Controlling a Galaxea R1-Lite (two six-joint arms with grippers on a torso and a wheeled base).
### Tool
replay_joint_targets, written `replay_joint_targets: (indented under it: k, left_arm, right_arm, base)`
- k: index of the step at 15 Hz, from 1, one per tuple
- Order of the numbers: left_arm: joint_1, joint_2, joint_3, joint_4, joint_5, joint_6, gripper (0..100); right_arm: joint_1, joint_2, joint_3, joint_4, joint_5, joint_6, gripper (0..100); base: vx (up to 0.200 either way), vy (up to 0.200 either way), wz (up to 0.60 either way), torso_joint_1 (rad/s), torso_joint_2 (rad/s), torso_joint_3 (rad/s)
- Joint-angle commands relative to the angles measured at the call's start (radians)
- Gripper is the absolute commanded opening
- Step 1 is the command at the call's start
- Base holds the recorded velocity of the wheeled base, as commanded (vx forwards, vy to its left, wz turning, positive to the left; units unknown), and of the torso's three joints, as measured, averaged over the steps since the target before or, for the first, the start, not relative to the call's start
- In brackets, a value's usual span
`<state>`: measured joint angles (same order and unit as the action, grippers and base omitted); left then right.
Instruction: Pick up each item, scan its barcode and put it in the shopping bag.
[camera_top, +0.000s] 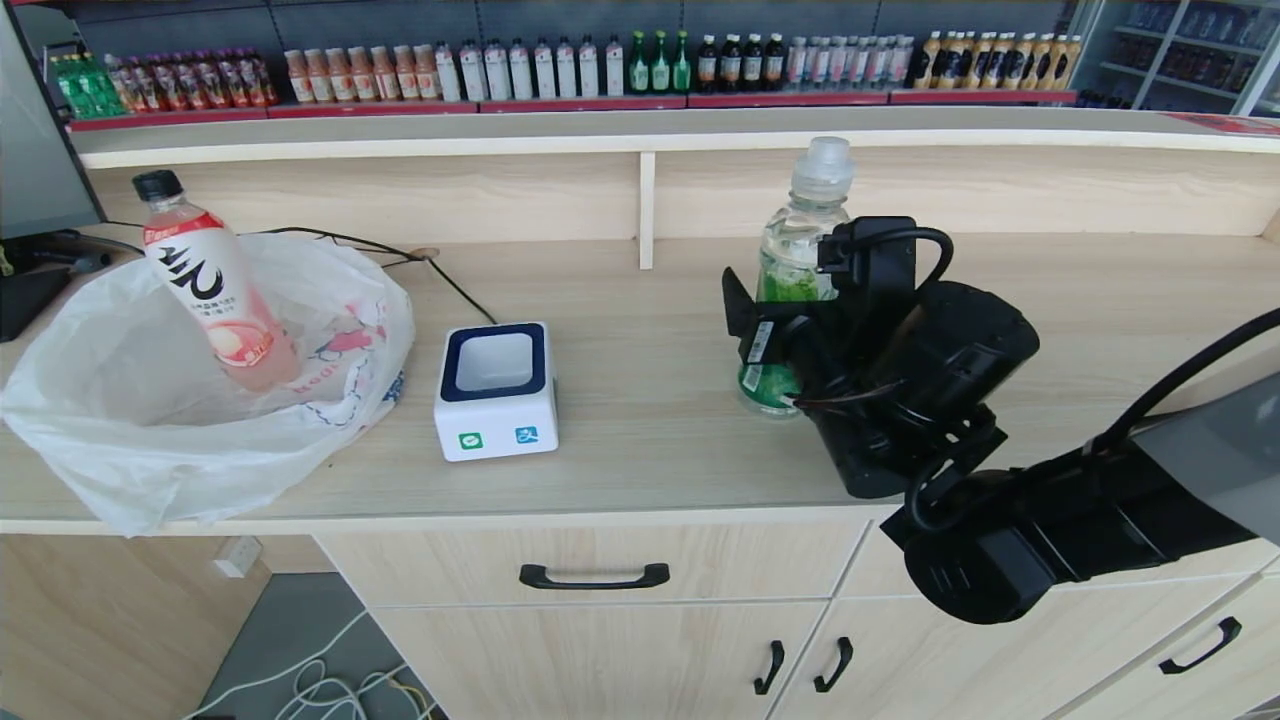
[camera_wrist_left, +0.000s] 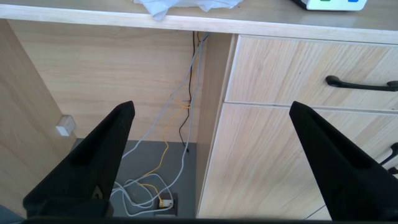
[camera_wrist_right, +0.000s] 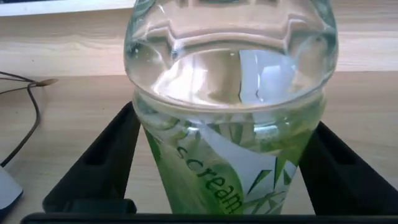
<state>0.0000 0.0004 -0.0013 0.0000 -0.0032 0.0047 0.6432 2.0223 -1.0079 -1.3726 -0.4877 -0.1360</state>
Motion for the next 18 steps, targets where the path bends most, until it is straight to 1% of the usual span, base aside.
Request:
replay_joint_targets:
  k: [1,10,13,18]
  left_arm:
    - [0.0,0.0,0.0,0.0,0.0,0.0,100]
    - [0.0,0.0,0.001,0.0,0.0,0.0,100]
    - [0.0,0.0,0.0,0.0,0.0,0.0,100]
    - [0.0,0.0,0.0,0.0,0.0,0.0,100]
  right_arm:
    - [0.001,-0.02,0.002,0.0,0.0,-0.001,0]
    - [0.006,-0.05,0.003,0.0,0.001,-0.001,0]
    - [0.021,-0.077,0.003,0.007,0.001,-0.002,0]
    - [0.046,-0.2,0.002,0.113,0.0,-0.002,0]
  base:
    - [0.0,0.0,0.0,0.0,0.0,0.0]
    - [0.0,0.0,0.0,0.0,0.0,0.0]
    - [0.0,0.0,0.0,0.0,0.0,0.0]
    - [0.0,0.0,0.0,0.0,0.0,0.0]
